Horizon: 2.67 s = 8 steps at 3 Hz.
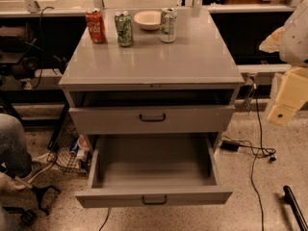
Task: Close middle drawer
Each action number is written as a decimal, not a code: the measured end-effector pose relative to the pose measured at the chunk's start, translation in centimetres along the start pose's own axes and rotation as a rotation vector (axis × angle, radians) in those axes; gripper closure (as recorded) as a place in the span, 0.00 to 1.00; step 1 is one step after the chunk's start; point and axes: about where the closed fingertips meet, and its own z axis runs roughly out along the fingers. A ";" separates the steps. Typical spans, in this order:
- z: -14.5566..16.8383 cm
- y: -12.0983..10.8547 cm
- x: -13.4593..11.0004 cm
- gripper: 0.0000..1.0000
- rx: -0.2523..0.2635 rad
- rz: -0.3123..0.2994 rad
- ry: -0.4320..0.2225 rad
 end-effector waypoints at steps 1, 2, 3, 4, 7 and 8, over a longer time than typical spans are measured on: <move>0.0 0.0 0.0 0.00 0.000 0.000 0.000; 2.7 0.8 0.1 0.00 -0.043 0.016 0.014; 7.6 2.5 0.6 0.00 -0.121 0.057 0.035; 13.5 5.8 1.8 0.00 -0.217 0.124 0.052; 22.9 10.0 3.7 0.18 -0.399 0.297 0.126; 29.1 13.5 5.5 0.41 -0.483 0.405 0.140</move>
Offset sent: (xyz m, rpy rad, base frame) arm 0.0020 0.0117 -0.0795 0.0042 0.1481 -0.0268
